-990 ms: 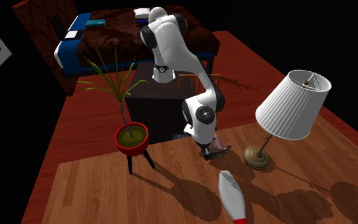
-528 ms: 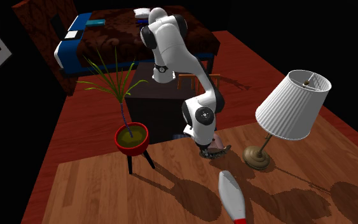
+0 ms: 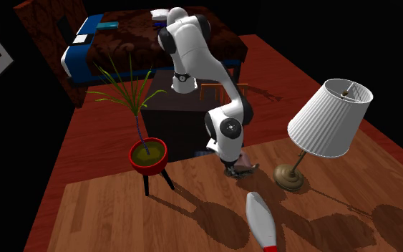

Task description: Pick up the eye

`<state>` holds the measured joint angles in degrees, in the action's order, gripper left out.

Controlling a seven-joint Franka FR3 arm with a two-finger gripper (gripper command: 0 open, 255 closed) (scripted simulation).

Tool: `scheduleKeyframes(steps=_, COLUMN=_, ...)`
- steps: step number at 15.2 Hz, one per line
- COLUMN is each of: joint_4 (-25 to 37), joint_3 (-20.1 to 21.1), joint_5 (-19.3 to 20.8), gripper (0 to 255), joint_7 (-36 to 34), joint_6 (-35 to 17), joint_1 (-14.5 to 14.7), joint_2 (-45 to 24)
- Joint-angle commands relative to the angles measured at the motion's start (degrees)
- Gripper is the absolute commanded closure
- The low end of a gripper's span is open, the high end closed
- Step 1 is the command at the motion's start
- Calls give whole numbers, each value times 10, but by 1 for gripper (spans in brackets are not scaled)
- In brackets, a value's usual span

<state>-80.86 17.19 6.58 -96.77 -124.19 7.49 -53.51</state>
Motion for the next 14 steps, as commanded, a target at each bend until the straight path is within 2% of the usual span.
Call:
scheduleKeyframes(steps=1, joint_4=-3, joint_3=2, joint_5=-2, gripper=255, joint_7=0, joint_6=8, joint_1=-2, joint_2=11)
scheduleKeyframes(steps=14, joint_4=-13, joint_3=12, joint_5=-12, gripper=255, joint_7=-3, joint_6=55, joint_1=-10, joint_2=69)
